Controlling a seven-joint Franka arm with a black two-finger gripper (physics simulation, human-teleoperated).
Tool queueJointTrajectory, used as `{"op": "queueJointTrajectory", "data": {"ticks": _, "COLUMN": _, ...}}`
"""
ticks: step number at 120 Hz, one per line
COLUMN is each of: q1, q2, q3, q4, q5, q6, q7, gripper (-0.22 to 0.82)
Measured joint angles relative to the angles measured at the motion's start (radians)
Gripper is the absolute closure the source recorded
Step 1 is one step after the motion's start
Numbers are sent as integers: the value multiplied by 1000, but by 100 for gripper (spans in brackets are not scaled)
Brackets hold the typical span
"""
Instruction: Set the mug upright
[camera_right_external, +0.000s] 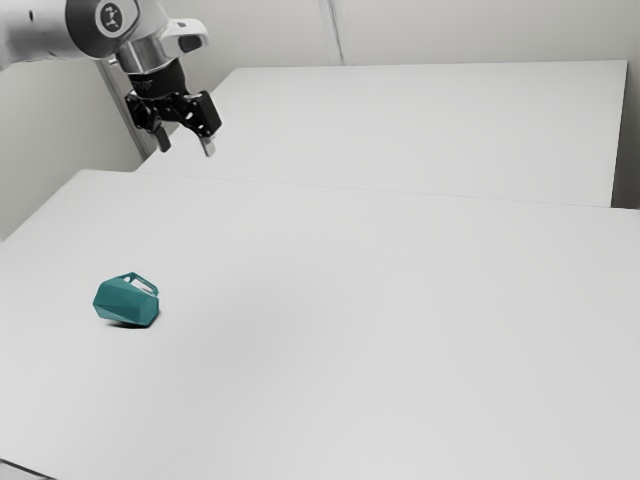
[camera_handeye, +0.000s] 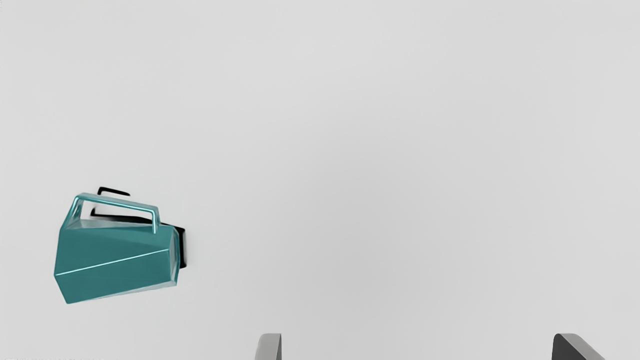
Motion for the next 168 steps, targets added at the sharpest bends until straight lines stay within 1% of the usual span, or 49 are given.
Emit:
{"op": "queueJointTrajectory", "data": {"ticks": 31, "q1": 6, "q2": -5, "q3": 23, "q4": -3, "q5": 0, "q6": -1, "q7": 1, "gripper": 1}}
{"op": "queueJointTrajectory", "data": {"ticks": 46, "q1": 50, "q2": -10, "q3": 23, "q4": -15, "q5": -1, "q6": -1, "q7": 8, "gripper": 1}}
{"op": "queueJointTrajectory", "data": {"ticks": 65, "q1": 125, "q2": -66, "q3": 23, "q4": -104, "q5": -6, "q6": 15, "q7": 31, "gripper": 2}}
{"op": "queueJointTrajectory", "data": {"ticks": 79, "q1": 198, "q2": -114, "q3": 24, "q4": -212, "q5": -12, "q6": 76, "q7": 66, "gripper": 2}}
{"op": "queueJointTrajectory", "data": {"ticks": 95, "q1": 278, "q2": -138, "q3": 25, "q4": -299, "q5": -50, "q6": 168, "q7": 130, "gripper": 2}}
{"op": "queueJointTrajectory", "data": {"ticks": 111, "q1": 326, "q2": -146, "q3": 28, "q4": -363, "q5": -114, "q6": 261, "q7": 222, "gripper": 2}}
{"op": "queueJointTrajectory", "data": {"ticks": 128, "q1": 373, "q2": -155, "q3": 46, "q4": -444, "q5": -208, "q6": 362, "q7": 342, "gripper": 2}}
{"op": "queueJointTrajectory", "data": {"ticks": 147, "q1": 425, "q2": -176, "q3": 55, "q4": -517, "q5": -259, "q6": 430, "q7": 459, "gripper": 2}}
{"op": "queueJointTrajectory", "data": {"ticks": 168, "q1": 496, "q2": -175, "q3": 68, "q4": -604, "q5": -334, "q6": 502, "q7": 596, "gripper": 2}}
